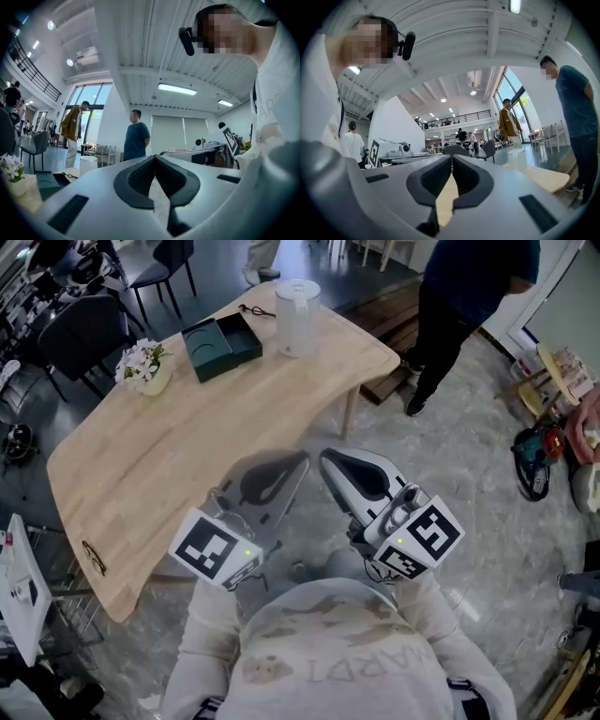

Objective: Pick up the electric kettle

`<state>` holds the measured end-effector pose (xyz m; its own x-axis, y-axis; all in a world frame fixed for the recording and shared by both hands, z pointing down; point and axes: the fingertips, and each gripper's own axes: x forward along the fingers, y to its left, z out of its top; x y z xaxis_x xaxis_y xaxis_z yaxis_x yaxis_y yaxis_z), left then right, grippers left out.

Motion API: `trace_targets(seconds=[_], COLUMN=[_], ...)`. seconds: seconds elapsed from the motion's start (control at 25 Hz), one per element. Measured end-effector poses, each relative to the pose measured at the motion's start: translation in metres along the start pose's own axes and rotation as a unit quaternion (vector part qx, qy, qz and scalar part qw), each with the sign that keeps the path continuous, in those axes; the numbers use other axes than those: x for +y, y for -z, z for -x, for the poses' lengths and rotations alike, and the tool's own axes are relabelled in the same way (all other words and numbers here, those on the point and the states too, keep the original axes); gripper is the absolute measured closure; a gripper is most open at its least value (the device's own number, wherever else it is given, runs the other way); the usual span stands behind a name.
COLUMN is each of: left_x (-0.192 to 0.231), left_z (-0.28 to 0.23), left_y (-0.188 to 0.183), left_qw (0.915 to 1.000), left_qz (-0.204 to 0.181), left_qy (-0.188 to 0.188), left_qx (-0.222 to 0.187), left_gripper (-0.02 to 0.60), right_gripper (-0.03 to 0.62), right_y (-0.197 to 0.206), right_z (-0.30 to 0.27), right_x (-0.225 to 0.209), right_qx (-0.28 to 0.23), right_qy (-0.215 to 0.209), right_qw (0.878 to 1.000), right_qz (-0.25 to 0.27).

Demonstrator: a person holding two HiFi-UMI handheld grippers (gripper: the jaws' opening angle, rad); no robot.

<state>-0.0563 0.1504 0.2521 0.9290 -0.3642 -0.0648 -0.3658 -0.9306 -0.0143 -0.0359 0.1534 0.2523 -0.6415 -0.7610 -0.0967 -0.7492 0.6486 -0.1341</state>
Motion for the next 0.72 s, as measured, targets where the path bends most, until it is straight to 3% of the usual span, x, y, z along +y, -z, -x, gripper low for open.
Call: trace_targets(seconds=[0.36,0.72], left_x=[0.014,0.078], left_z=[-0.006,-0.036], left_y=[0.01,0.019], left_qw=[0.9998,0.9999], left_qz=[0.015,0.01], left_qy=[0.012,-0.005], left_qx=[-0.007,0.002], left_gripper=[0.569,0.569], right_gripper=[0.576,0.576], right_y=[0.006,0.014], right_z=[-0.008,-0.067], right_x=[-0.022,-0.08], right_qx=[-0.008,0.003], right_qy=[0.012,-0.011], right_qw=[1.0,1.0], right_qz=[0.013,0.015])
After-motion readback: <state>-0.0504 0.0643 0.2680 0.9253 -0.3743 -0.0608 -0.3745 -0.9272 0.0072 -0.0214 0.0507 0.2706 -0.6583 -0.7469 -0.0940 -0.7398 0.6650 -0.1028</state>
